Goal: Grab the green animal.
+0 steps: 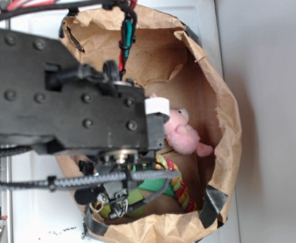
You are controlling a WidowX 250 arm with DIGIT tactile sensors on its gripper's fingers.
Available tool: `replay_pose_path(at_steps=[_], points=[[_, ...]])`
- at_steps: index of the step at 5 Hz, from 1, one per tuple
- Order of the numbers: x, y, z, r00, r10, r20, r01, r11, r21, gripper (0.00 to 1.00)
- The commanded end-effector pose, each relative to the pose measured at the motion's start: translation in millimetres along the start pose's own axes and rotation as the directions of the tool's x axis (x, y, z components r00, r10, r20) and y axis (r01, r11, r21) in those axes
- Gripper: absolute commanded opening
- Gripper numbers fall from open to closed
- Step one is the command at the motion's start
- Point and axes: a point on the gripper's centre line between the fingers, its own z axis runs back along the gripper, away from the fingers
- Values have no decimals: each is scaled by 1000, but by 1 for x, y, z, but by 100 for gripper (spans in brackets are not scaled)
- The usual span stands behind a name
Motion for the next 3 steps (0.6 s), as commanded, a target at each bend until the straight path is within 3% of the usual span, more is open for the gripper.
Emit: replay_pose_path(at_steps=[1,2,3], points=[[22,8,73,997,-5,71,10,997,-70,100],[25,15,87,998,-14,58,19,996,-92,100],[31,16,91,996,-30,83,35,997,-66,100]])
